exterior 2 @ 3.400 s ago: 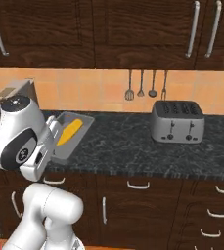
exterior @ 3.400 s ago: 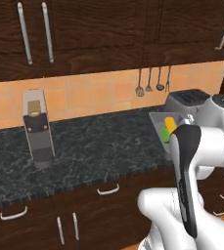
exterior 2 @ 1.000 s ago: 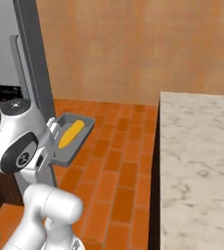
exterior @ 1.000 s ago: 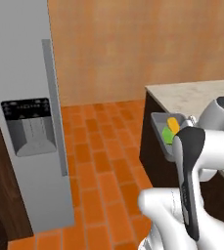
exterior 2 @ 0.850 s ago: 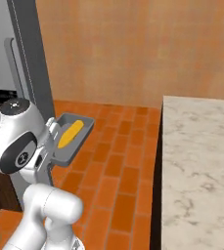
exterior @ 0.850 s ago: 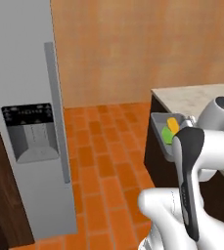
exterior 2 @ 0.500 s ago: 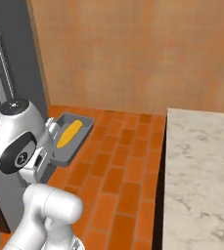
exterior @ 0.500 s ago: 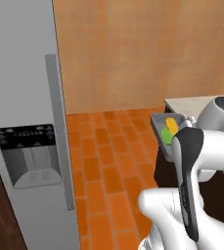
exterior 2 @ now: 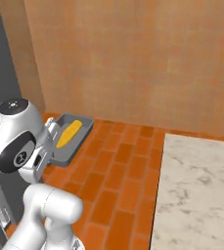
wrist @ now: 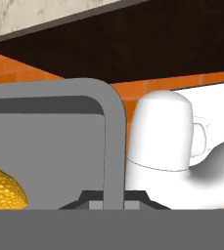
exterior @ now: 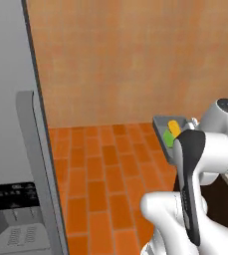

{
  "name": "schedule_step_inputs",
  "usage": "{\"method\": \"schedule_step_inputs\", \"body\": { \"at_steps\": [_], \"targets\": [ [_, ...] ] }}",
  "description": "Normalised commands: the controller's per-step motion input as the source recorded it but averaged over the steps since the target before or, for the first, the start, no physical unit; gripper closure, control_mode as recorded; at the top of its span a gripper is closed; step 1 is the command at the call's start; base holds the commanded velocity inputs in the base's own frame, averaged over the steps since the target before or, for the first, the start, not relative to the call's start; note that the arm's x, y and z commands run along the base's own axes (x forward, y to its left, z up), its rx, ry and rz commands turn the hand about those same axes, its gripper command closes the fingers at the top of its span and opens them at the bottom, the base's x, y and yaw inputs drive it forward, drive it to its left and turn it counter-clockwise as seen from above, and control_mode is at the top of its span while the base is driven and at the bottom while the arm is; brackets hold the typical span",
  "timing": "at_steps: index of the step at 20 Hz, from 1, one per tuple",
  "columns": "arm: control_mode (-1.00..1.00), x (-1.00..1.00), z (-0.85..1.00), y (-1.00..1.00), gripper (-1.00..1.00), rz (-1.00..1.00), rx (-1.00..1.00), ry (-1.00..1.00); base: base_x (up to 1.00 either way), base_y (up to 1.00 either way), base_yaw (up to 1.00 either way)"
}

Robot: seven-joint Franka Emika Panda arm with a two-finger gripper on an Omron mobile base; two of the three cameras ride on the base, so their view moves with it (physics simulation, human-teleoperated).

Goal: Take the meat container that has the fish and place it on the second highest rack of the freezer. Then take the vegetable container that has the lemon wedge and corn and place it on the highest rack of the freezer.

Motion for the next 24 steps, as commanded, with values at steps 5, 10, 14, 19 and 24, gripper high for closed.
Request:
{"method": "schedule_step_inputs", "body": {
  "at_steps": [5,10,14,19,24],
  "targets": [
    [1.00,0.00,0.00,0.00,1.00,0.00,0.00,0.00,0.83,-0.34,0.17],
    [1.00,0.00,0.00,0.00,1.00,0.00,0.00,0.00,0.92,-0.01,0.22],
    [1.00,0.00,0.00,0.00,1.00,0.00,0.00,0.00,0.95,-0.07,0.30],
    [1.00,0.00,0.00,0.00,1.00,0.00,0.00,0.00,0.54,-0.29,0.65],
    [1.00,0.00,0.00,0.00,1.00,0.00,0.00,0.00,0.24,-0.30,0.85]
  ]
}}
